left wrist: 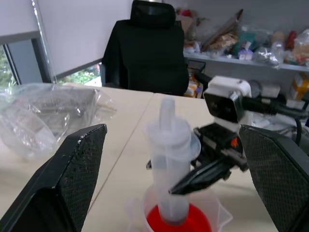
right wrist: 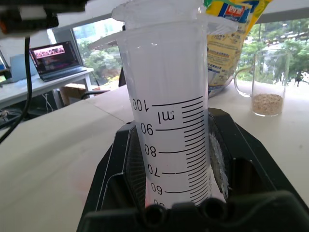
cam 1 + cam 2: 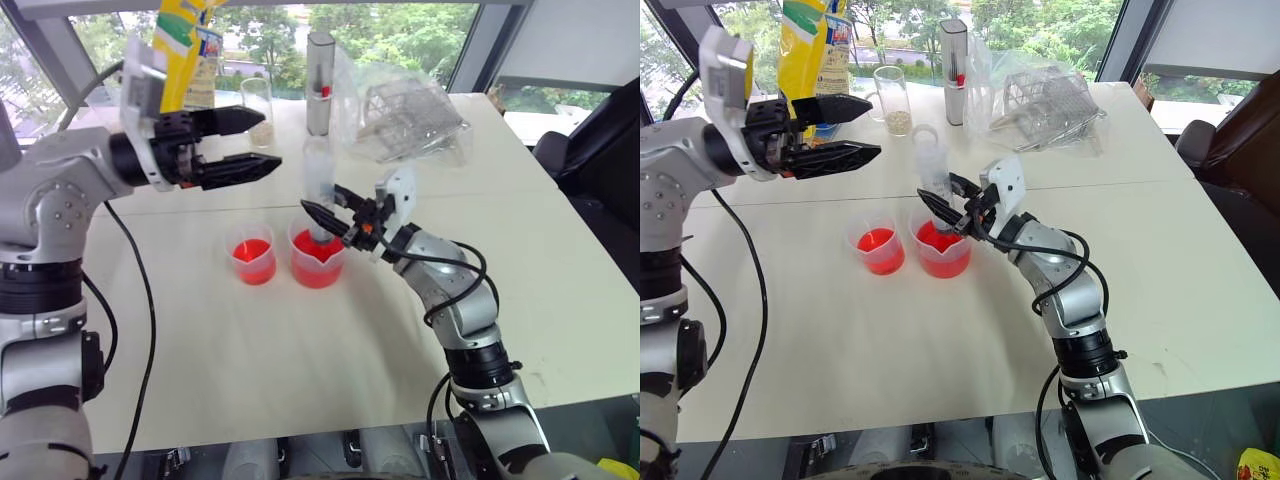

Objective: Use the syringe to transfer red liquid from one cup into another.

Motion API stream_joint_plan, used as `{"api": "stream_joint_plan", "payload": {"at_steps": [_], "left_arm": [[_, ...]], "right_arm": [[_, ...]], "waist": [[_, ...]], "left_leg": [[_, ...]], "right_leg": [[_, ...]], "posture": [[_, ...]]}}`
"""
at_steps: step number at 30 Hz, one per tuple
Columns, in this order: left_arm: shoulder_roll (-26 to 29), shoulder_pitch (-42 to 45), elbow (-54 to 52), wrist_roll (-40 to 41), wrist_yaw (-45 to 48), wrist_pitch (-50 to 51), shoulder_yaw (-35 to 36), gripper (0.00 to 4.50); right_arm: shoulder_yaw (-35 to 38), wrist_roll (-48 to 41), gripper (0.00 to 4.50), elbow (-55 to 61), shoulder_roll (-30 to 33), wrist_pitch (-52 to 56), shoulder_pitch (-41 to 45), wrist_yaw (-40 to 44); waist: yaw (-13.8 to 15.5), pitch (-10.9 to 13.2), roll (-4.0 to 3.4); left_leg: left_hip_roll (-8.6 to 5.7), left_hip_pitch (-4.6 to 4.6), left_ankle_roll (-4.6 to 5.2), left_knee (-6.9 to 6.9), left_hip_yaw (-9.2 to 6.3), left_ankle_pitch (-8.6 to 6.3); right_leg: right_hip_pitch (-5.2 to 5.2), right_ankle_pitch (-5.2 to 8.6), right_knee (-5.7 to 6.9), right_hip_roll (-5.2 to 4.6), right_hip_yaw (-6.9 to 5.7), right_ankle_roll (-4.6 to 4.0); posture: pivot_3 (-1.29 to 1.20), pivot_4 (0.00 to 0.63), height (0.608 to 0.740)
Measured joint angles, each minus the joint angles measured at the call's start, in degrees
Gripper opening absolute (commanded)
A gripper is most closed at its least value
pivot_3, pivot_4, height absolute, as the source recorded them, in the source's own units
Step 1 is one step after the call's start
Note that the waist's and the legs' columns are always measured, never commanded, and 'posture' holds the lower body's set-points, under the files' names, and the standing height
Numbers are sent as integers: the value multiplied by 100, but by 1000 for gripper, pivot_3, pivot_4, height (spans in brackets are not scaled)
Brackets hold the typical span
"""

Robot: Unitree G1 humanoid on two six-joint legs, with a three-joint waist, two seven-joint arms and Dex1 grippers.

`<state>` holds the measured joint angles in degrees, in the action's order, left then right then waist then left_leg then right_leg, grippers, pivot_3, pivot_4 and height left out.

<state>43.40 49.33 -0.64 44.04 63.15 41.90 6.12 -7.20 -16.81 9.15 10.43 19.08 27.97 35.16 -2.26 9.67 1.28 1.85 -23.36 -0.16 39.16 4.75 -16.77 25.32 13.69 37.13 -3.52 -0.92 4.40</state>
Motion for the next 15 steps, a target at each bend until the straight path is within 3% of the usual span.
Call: {"api": "stream_joint_plan", "payload": {"at_steps": [15], "left_arm": [[-551, 102, 288, -545, 105, -223, -494, 4500]], "right_arm": [[-208, 205, 1429, -51, 53, -223, -91, 56]], "waist": [[-1, 0, 0]], "left_leg": [[0, 1, -1, 2, -1, 1]], "right_leg": [[0, 0, 3, 1, 0, 0]], "posture": [[0, 150, 740]]}}
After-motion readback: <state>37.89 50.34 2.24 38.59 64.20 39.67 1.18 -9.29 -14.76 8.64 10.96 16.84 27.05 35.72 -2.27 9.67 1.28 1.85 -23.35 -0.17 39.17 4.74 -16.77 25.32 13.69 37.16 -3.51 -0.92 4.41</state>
